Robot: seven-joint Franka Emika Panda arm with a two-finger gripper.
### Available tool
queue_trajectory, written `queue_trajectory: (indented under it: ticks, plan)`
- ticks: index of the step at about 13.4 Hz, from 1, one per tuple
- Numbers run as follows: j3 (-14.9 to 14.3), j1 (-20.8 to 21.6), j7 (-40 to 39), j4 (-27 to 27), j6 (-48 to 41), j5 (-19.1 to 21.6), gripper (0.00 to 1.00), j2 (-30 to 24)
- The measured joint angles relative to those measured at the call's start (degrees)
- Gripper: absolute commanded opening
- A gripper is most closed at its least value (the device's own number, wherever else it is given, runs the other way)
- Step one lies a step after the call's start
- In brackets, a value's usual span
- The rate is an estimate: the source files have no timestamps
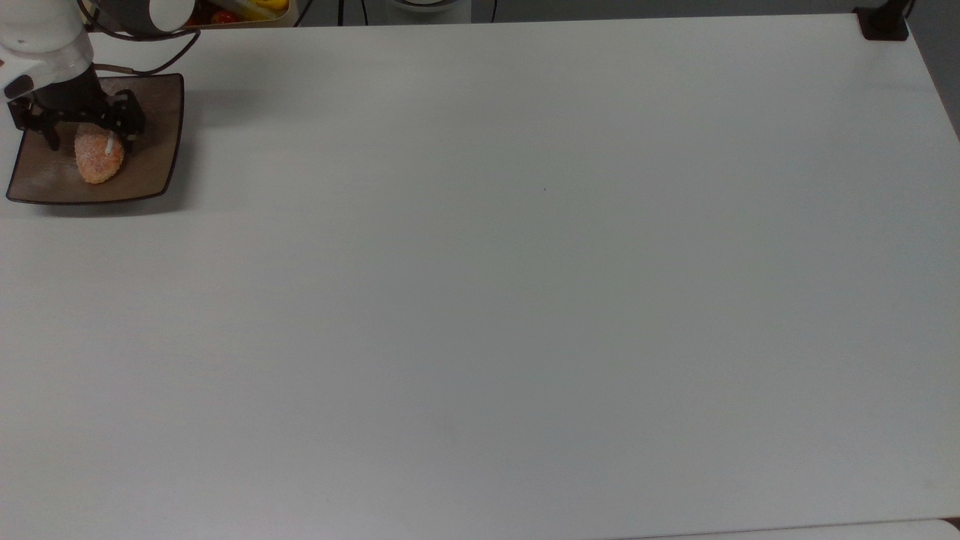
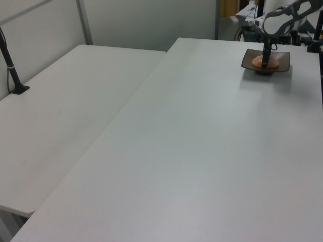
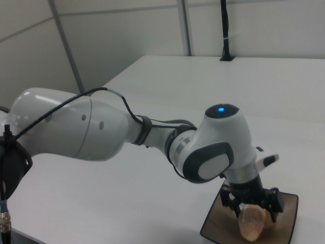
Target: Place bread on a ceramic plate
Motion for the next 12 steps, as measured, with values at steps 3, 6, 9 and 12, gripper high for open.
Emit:
queue_trajectory:
  ticks: [3, 6, 9, 12]
  plan:
    - [0.5, 0.9, 0.4, 1.7, -8.9, 0.3, 1.00, -5.3]
    - [0.6, 2.9, 4.2, 2.2, -16.3, 0.6, 1.00, -12.1]
    - [0.7, 6.1, 11.0, 4.0, -25.4, 1.8, 1.00, -18.5]
    - [0.7, 9.1, 17.8, 10.3, -36.6, 6.0, 1.00, -21.4]
